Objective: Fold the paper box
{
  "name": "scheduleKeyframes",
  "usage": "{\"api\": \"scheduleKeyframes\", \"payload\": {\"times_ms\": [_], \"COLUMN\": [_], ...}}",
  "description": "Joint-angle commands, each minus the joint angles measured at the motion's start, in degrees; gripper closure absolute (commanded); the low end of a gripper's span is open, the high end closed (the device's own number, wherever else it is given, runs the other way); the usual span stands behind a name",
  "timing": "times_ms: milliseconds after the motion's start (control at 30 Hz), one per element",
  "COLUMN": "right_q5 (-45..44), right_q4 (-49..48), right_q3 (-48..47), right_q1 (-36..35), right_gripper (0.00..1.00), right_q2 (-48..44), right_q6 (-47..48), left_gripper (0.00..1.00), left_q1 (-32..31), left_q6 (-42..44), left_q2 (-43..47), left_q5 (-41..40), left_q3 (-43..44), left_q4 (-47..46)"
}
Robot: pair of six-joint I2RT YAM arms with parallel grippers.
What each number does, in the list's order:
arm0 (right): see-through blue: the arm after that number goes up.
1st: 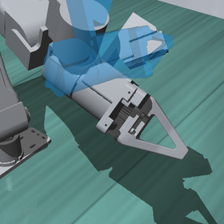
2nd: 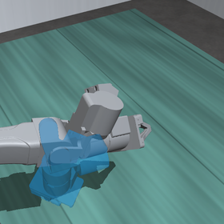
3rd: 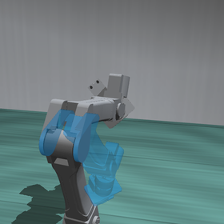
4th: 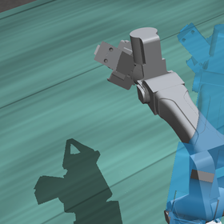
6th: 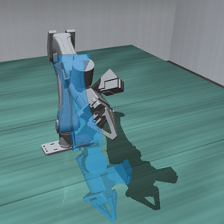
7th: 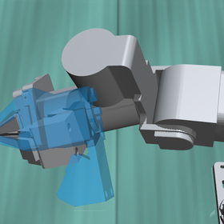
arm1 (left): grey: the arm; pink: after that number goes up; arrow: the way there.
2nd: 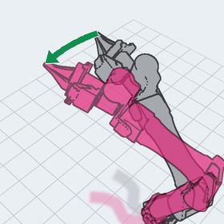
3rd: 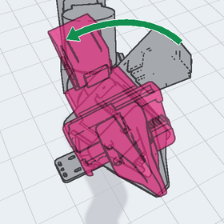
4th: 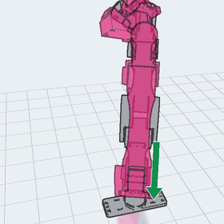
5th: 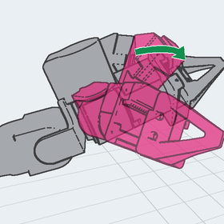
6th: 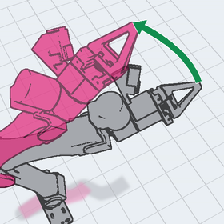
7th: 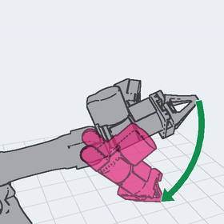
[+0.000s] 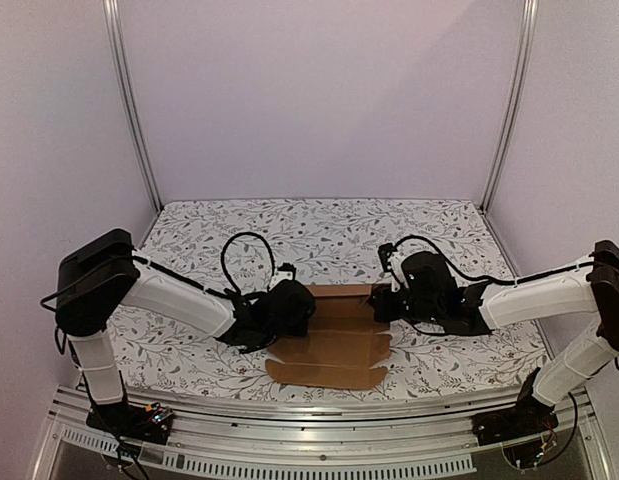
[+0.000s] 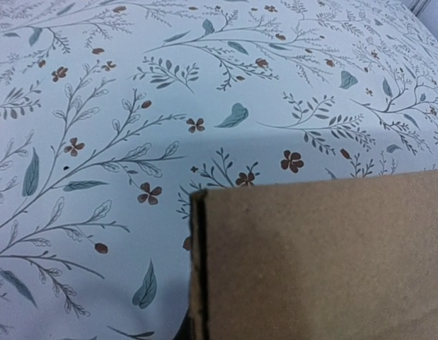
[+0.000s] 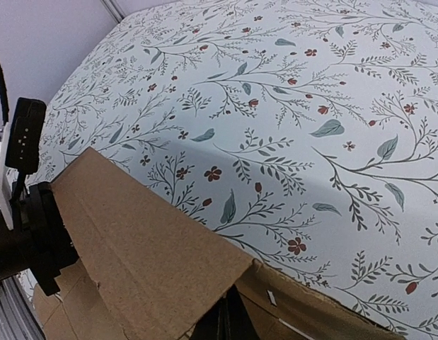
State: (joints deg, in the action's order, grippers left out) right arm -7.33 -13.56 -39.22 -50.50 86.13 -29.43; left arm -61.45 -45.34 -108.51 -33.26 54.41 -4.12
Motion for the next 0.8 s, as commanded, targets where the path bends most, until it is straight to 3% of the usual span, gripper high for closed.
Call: {"api": "scheduleKeyframes", "payload": {"times_ms": [0, 267, 767], "right_q5": [2.94, 3.86, 9.69], "right_q4": [-8.12, -7.28, 9.88], "right_q3": [1.66, 2.78, 2.33], "right_q1": [0.20, 0.14, 0.14], "right_gripper": [1.00, 1.00, 1.00], "right_q2": [-0.62, -4.52, -21.96], "right_q6": [-4.11, -4.50, 0.06], "left_gripper": [1.00, 1.00, 1.00], "left_q1": [-0.16, 0.61, 6.32], "left_q6": [-1.00, -2.06, -4.17], "left_q2": [0.53, 2.33, 8.17], "left_q5": [7.33, 8.86, 16.18], "left_q3": [-0.37, -2.13, -8.11], "left_q4": [0.29, -1.79, -9.89]}}
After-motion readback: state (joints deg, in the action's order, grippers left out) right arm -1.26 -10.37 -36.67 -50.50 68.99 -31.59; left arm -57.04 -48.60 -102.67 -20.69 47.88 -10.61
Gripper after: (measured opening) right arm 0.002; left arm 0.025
